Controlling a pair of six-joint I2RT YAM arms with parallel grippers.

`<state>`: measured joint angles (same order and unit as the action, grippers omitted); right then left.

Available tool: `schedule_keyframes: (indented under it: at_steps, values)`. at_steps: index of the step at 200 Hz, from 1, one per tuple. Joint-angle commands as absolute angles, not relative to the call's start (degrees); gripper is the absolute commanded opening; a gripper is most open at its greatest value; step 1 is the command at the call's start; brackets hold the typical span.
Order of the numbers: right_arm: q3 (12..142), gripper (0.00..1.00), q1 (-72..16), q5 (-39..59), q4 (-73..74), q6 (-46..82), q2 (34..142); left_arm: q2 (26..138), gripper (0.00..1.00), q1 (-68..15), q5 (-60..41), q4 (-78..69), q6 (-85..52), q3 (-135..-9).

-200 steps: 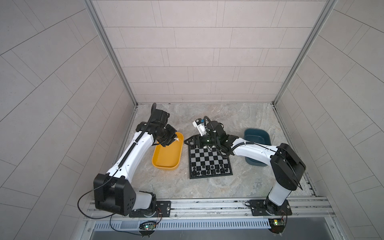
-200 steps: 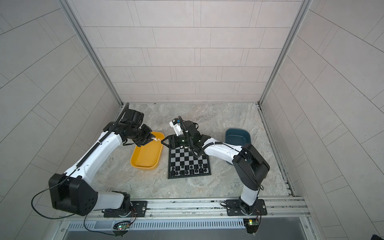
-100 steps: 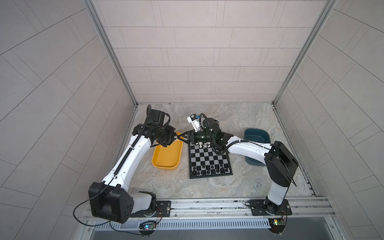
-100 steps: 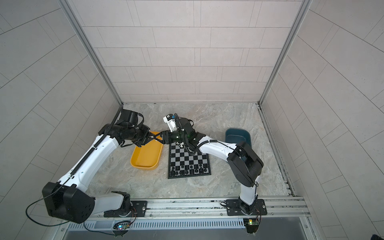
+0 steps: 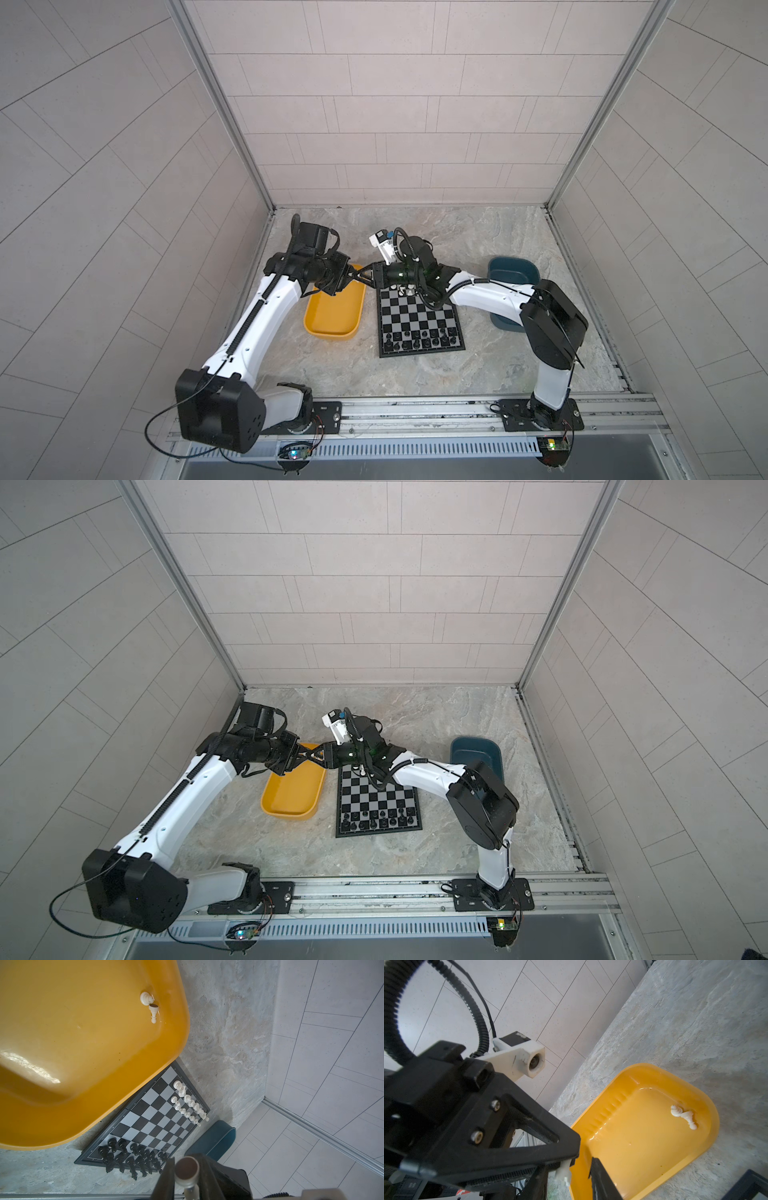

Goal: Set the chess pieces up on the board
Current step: 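Lift the white piece with the left gripper while the right gripper reaches toward it, then close the right gripper on the white piece and pull it from the left gripper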

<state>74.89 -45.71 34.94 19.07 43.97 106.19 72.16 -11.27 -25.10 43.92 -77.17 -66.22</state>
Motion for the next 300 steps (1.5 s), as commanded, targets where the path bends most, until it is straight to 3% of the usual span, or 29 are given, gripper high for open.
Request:
schedule_keyframes:
  at_steps: [1,69,91,114,138,156,184,214,234,258,300]
  values:
    - [76.88,0.3,-45.99,34.61,19.45,44.38,106.92,70.75,0.13,-11.4,-26.1,44.31,-79.16,-65.04]
    - [77.52,0.13,-45.97,32.92,17.4,43.42,107.66,70.11,0.13,-12.54,-26.75,44.61,-80.43,-64.01]
    - [77.61,0.0,-45.99,33.13,16.86,43.01,107.52,70.28,0.18,-12.48,-26.4,43.55,-80.04,-63.05]
    - [77.27,0.0,-45.97,32.63,13.98,41.04,105.43,71.06,0.26,-12.38,-25.02,42.29,-78.18,-63.01]
    - [76.79,0.0,-45.88,32.19,9.37,38.49,102.32,72.77,0.47,-11.36,-24.95,39.4,-74.55,-63.5]
    - [75.93,0.0,-45.4,32.12,5.57,37.09,99.72,74.58,0.72,-9.65,-24.33,38.88,-69.22,-65.51]
    - [74.5,0.0,-44.09,31.14,-3.65,33.7,94.72,76.81,1.0,-6.37,-24.89,40.28,-55.09,-69.62]
    - [80.4,0.0,-43.5,23.05,-27.89,24.67,92.47,76.93,1.0,-5.95,-27.09,49.05,-30.25,-72.72]
    - [87.94,0.0,-43.54,14.47,-43.86,18.75,94.11,72.69,1.0,-5.92,-25.93,52.54,-21.38,-69.48]
    - [95.12,0.0,-43.68,8.47,-52.86,14.64,98.43,66.13,1.0,-5.45,-29.53,47.49,-22.84,-61.3]
    - [108.83,0.0,-44.69,6.58,-62.64,12.83,113.97,59.15,1.0,-2.37,-35.79,33.14,-27.94,-47.99]
